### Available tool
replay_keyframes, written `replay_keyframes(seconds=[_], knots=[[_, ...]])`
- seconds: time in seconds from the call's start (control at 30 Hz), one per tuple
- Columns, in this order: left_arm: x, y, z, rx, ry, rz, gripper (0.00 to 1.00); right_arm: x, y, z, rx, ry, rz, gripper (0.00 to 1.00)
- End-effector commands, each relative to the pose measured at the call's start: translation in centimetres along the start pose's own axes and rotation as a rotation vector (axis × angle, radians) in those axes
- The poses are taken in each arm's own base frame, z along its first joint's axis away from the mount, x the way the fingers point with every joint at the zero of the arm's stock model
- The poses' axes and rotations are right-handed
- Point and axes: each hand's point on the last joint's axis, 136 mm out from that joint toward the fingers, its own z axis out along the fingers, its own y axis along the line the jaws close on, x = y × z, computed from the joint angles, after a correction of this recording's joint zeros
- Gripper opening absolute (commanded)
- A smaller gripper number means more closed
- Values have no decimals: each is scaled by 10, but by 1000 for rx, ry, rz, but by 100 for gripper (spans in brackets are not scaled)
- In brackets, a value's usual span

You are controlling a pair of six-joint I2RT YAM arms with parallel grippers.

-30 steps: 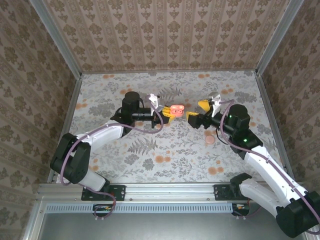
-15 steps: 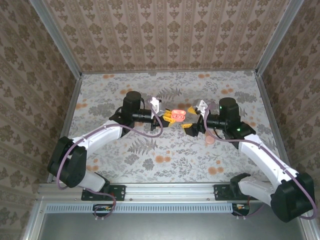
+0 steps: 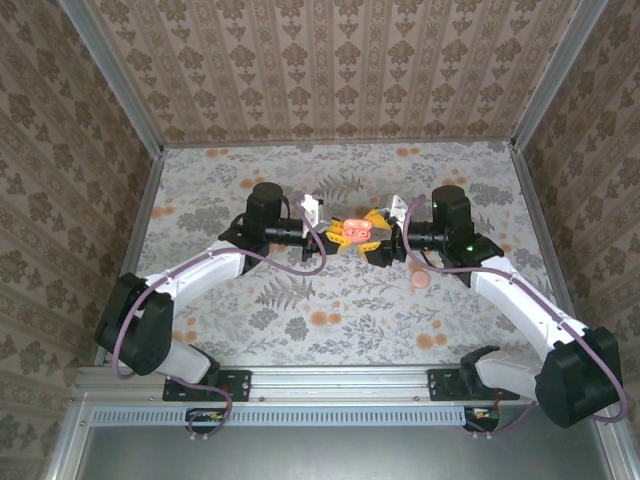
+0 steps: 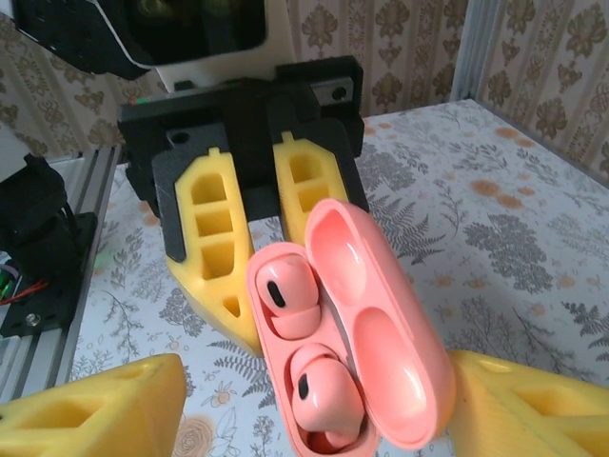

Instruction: Insert the wireless bluetooth earbuds into the charging case

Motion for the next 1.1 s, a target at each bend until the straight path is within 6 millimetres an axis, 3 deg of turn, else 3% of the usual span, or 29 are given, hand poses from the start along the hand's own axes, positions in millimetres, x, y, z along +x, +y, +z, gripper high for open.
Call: replay_keyframes(seconds=[0.0,0.37,0.6,0.77,1.07], knots=[[-15,-1,-1,-3,-31,59,15,-23,9,-5,-41,-59,-68,69],[-13,5,-4,-44,-37,53,14,-33,21,-24,-34,-90,-99,61],[-18,1,-5,-25,-49,60,14,-24,-7,-38,126,-52,-139,61],[-21,2,-6,-30,-53,66,14,-6,-10,-33,88,67,-187,58],[-21,3,-5,-35,-55,58,14,-3,-8,-13,21,64,-260,50]])
